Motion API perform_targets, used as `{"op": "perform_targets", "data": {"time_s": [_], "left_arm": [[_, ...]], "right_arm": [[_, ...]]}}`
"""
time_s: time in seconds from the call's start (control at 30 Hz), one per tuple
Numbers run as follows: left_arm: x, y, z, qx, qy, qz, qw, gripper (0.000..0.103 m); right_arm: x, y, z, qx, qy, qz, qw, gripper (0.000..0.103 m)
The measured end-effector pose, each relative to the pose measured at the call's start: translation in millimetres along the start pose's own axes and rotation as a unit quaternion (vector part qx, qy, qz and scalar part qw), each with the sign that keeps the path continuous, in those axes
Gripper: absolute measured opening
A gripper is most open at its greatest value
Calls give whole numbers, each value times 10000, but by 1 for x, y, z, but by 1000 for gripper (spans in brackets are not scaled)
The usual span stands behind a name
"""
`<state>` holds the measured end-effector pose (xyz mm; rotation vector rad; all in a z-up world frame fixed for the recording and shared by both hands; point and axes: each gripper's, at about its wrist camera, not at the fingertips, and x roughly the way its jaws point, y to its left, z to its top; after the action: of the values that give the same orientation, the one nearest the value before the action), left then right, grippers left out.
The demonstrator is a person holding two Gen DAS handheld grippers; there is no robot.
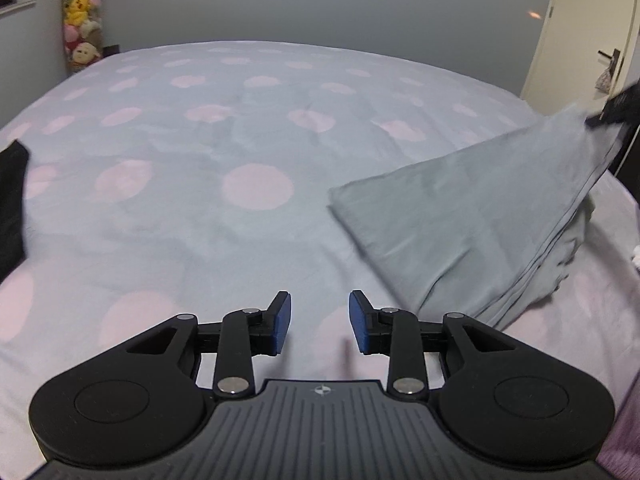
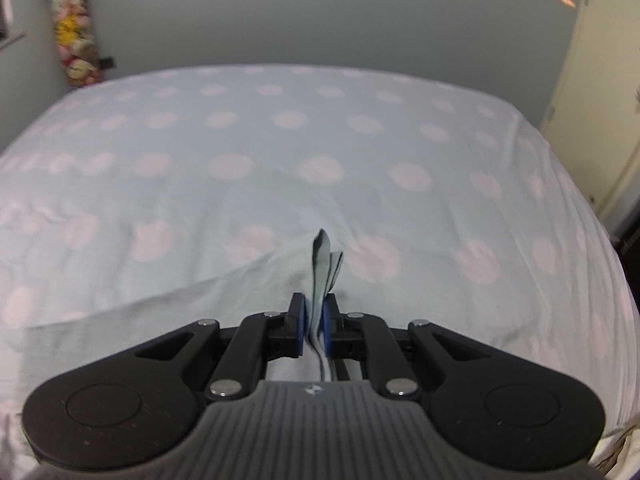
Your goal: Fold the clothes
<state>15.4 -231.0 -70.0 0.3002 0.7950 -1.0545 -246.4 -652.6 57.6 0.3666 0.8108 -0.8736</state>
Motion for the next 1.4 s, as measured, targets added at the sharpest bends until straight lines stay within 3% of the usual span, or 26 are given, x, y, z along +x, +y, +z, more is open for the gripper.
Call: {"op": "perform_targets", "data": {"time_s": [0.13,0.37,0.5,0.67,0.83,0.97,1.13,1.27,1.4], "left_arm": [[15,-3,12,-338,59,-278,9990,41],[47,4,24,-1291,303,-610,9893,42],[62,10,25,-1812,476,-775,9792,43],[76,14,27,-2231,591,-933,9685,43],[70,10,28,-2128,643,-913,9707,41],[50,-5,27,-1658,546,-746,9818,37],[23,-23,16,-1164,445,-611,9903,24],[13,-23,7,-1180,451,-605,9901,24],[8,-8,4,-1389,492,-635,9870,24]], "right_arm": [[39,-21,-13,222,221,-129,9994,10],[92,-38,-36,536,501,-6,9973,10],[110,-40,-45,571,598,26,9966,12],[108,-47,-47,675,450,50,9967,27],[69,-48,-57,575,32,88,9983,28],[31,-19,-78,114,-181,218,9995,28],[-6,48,-113,-461,-287,998,9935,26],[-29,112,-141,-1160,-456,1591,9794,26],[-46,172,-166,-2070,-657,1854,9584,26]]}}
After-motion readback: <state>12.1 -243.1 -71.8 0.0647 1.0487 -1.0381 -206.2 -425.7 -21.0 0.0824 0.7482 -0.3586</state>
